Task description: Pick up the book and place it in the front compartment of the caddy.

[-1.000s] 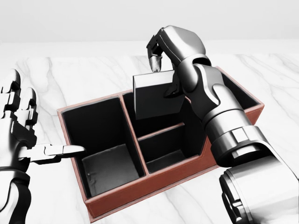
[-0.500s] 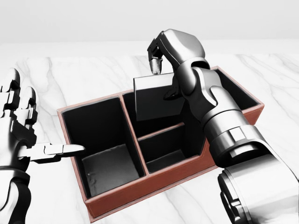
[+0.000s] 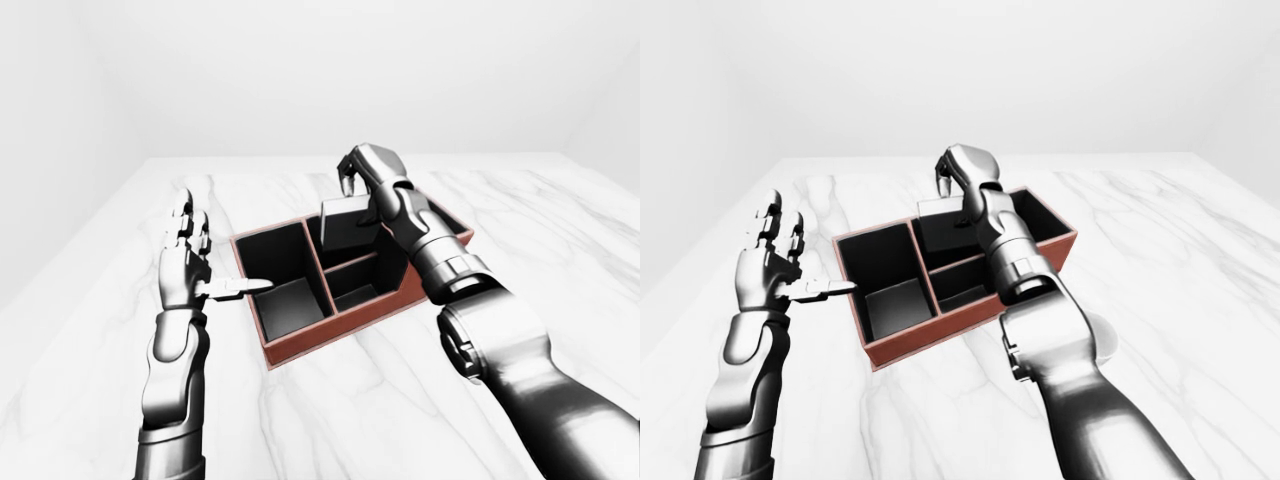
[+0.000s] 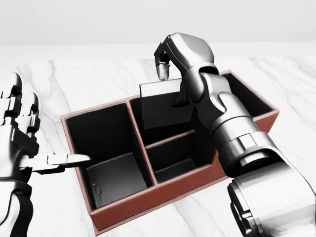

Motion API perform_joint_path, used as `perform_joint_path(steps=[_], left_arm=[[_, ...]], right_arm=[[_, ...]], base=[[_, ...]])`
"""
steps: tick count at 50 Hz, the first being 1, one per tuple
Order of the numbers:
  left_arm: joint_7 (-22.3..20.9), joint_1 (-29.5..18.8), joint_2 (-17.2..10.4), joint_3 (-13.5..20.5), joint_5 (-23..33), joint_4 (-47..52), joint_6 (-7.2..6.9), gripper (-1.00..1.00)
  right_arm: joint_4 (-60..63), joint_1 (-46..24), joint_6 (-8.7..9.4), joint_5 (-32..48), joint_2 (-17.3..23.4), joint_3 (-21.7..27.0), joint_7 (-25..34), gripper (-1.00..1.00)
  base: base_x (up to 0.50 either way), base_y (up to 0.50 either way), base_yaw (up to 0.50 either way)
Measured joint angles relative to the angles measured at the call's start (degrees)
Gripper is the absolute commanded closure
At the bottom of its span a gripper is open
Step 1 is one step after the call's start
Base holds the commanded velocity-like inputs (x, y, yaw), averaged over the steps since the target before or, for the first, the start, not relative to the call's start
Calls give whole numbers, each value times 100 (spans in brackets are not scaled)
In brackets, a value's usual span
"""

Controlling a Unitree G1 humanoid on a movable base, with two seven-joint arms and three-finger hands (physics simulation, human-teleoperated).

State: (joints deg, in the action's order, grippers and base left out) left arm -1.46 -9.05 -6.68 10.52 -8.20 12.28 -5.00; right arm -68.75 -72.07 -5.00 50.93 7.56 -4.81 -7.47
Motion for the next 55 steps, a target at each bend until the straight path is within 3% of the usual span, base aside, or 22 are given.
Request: perform_joint_path(steps=[55], left_arm=[[9,-28,-9,14,-20,32,0,-100]], right_arm=[[-306,29,0,279,-152,-64,-447,100]], base=[[0,0,0]])
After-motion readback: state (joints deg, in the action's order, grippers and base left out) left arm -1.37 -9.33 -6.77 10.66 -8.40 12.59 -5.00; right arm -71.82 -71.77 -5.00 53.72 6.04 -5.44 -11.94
